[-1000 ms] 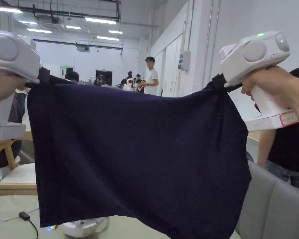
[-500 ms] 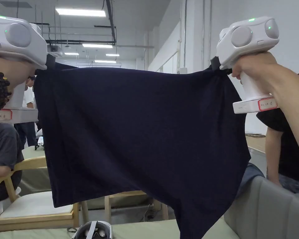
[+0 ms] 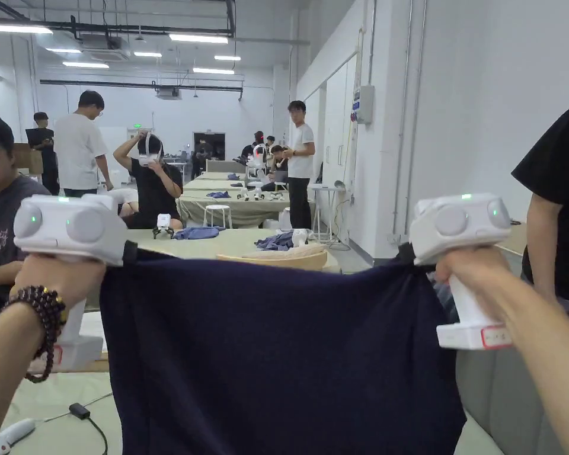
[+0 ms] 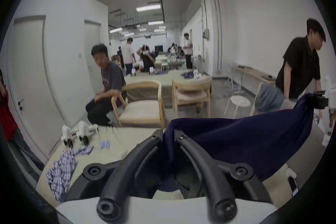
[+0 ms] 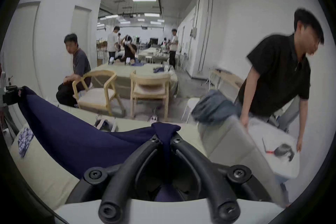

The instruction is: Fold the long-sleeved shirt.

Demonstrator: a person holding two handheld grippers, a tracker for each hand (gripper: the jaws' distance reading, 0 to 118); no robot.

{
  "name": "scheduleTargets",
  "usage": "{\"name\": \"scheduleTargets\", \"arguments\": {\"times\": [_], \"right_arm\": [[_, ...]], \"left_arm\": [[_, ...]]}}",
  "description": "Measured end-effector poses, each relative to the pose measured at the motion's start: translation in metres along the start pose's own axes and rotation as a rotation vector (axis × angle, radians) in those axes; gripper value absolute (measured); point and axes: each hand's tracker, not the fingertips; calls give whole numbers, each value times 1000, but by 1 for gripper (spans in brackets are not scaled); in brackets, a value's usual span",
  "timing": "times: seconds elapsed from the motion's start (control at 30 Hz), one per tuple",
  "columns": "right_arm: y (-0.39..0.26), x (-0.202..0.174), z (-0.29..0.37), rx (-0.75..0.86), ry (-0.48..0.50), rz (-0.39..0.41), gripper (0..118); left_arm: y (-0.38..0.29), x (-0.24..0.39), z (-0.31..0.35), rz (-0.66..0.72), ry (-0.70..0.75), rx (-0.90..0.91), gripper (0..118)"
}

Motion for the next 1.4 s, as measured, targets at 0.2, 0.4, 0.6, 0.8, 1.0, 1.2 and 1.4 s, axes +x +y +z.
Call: {"name": "scheduleTargets", "arguments": {"times": [0.2,0.4,0.6,0.8,1.0,1.2,1.4], "right_arm": [[-66,3,14,-11,38,52,5],[-145,-7,93,-27,64,38,5],[-261,-8,152,-93,90,70,5],[-391,-14,201,-266,171,108,5],[-507,-23,222,-547,207,126,5],[-548,-30,251,-697,226,145,5],[-555,-30,244,-680,205,155,99]], "left_arm": [[-63,-12,22,22,-32,-13,13],[-129,-13,83,76,-23,-70,13],[-247,-25,154,46,-48,-130,13],[-385,-31,211,39,-45,-314,13],[-478,-28,247,62,-44,-520,13],[-509,-20,277,-20,-37,-617,13],[-506,-28,278,46,-34,-592,80]]}}
